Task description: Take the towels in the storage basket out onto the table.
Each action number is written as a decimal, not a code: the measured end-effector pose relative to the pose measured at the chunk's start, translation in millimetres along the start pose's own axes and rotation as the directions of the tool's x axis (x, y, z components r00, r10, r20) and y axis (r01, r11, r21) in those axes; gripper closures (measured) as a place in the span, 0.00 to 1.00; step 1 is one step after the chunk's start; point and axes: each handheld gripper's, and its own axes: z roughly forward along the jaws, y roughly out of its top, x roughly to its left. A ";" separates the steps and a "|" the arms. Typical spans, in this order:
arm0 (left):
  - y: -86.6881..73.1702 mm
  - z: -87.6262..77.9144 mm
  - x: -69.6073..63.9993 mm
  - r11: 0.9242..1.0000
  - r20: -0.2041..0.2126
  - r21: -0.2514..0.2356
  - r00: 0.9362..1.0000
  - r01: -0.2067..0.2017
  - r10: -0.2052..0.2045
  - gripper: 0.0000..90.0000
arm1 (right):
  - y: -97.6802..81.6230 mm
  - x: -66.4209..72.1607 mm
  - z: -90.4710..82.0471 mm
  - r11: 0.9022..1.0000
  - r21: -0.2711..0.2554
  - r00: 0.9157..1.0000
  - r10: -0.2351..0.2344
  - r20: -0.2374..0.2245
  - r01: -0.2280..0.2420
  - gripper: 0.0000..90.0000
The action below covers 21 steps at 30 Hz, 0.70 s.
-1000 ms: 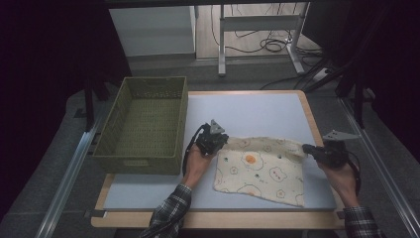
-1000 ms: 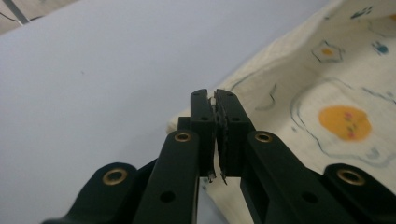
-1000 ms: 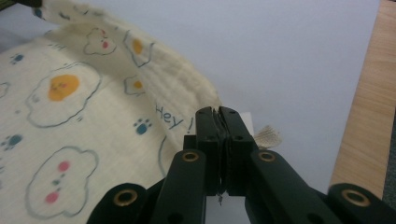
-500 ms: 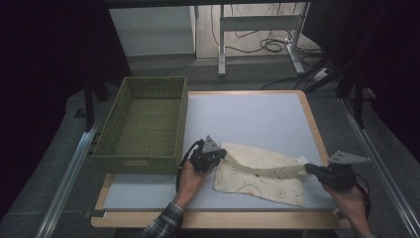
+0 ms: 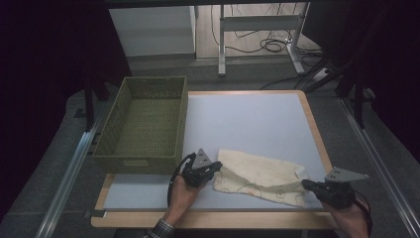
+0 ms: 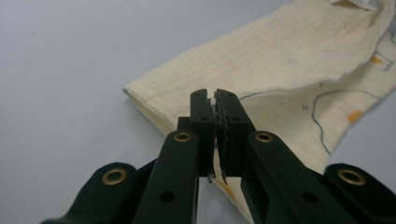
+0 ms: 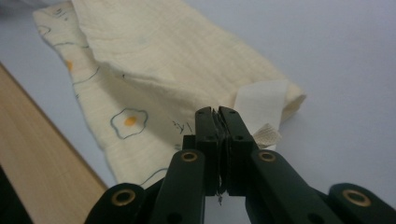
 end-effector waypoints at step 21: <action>-27.3 -16.5 -11.7 0.998 0.062 -0.005 0.996 0.068 -0.068 0.96 | -23.1 17.9 -10.8 1.000 0.015 0.998 0.017 -0.065 -0.016 0.91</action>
